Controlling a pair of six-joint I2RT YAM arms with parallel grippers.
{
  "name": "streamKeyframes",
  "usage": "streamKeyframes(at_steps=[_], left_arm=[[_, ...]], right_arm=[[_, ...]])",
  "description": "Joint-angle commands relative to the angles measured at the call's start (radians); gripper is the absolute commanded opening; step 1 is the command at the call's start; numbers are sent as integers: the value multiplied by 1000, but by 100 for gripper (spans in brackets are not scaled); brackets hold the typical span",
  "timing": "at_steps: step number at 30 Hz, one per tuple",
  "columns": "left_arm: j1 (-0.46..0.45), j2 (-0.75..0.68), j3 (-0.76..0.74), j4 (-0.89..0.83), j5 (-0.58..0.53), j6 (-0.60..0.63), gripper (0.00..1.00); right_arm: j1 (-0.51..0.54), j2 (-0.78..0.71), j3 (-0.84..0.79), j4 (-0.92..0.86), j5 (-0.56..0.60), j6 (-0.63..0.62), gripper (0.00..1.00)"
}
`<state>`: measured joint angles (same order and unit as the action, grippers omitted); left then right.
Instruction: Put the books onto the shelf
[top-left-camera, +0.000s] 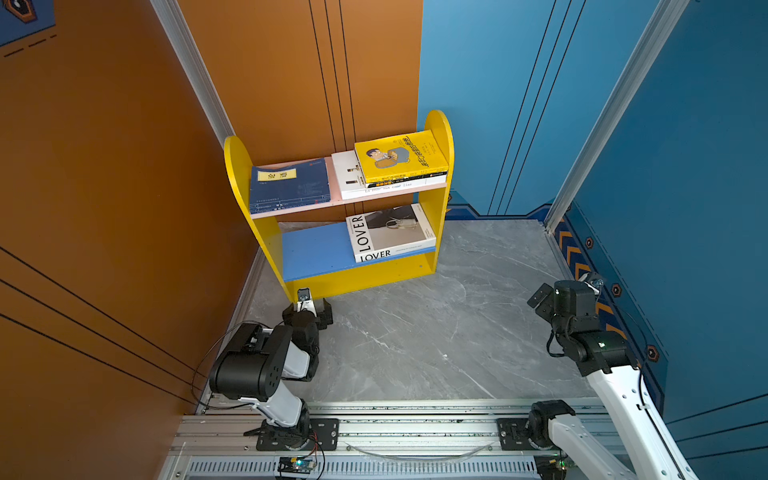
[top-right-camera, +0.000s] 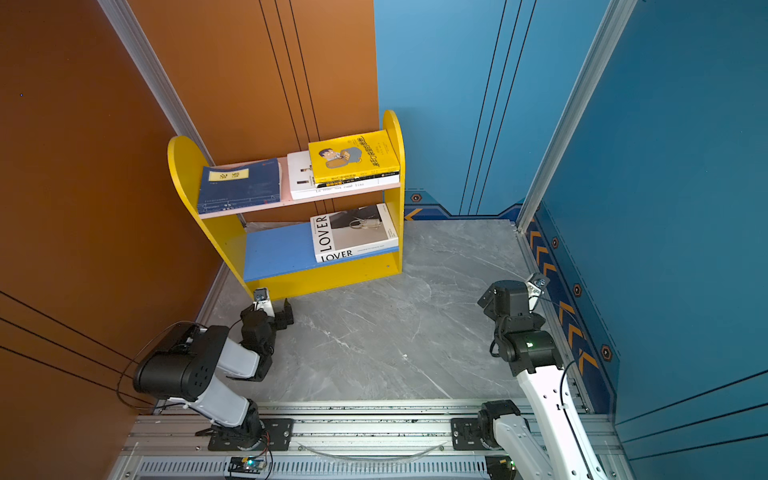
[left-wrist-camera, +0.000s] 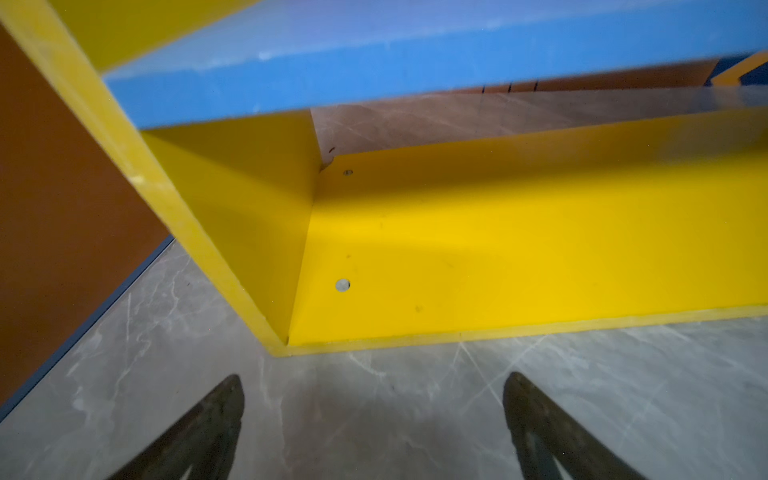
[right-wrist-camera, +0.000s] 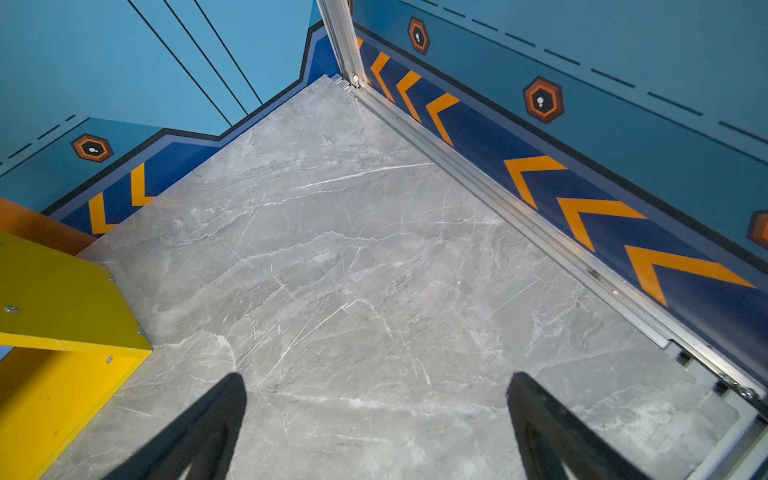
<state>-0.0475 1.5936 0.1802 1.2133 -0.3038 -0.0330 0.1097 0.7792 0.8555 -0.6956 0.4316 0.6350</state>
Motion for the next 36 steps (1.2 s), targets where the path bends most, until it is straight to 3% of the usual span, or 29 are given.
streamKeyframes(at_steps=[1, 5, 7, 11, 15, 18, 23, 28, 31, 36], left_arm=[[65, -29, 68, -44, 92, -49, 98], [54, -36, 167, -238, 140, -19, 98], [42, -33, 172, -244, 125, -10, 98], [41, -32, 173, -244, 121, -8, 98], [27, -31, 176, -251, 89, 1, 98], [15, -31, 183, -258, 64, 7, 98], [5, -30, 185, -262, 38, 12, 98], [1, -33, 184, -262, 35, 13, 98], [-6, -31, 184, -262, 19, 16, 98], [-12, -30, 185, -262, 8, 22, 98]], right_arm=[[-12, -5, -30, 28, 74, -50, 100], [-29, 34, -73, 119, 103, -101, 100], [-34, 61, -125, 232, 75, -181, 100], [-34, 120, -261, 524, 32, -330, 100], [-35, 191, -393, 823, 34, -426, 100], [-42, 274, -486, 1056, -27, -473, 100], [-47, 409, -583, 1395, -67, -508, 100], [-45, 542, -589, 1579, -150, -555, 100], [-48, 612, -593, 1654, -162, -566, 100], [-40, 790, -644, 1943, -133, -570, 100]])
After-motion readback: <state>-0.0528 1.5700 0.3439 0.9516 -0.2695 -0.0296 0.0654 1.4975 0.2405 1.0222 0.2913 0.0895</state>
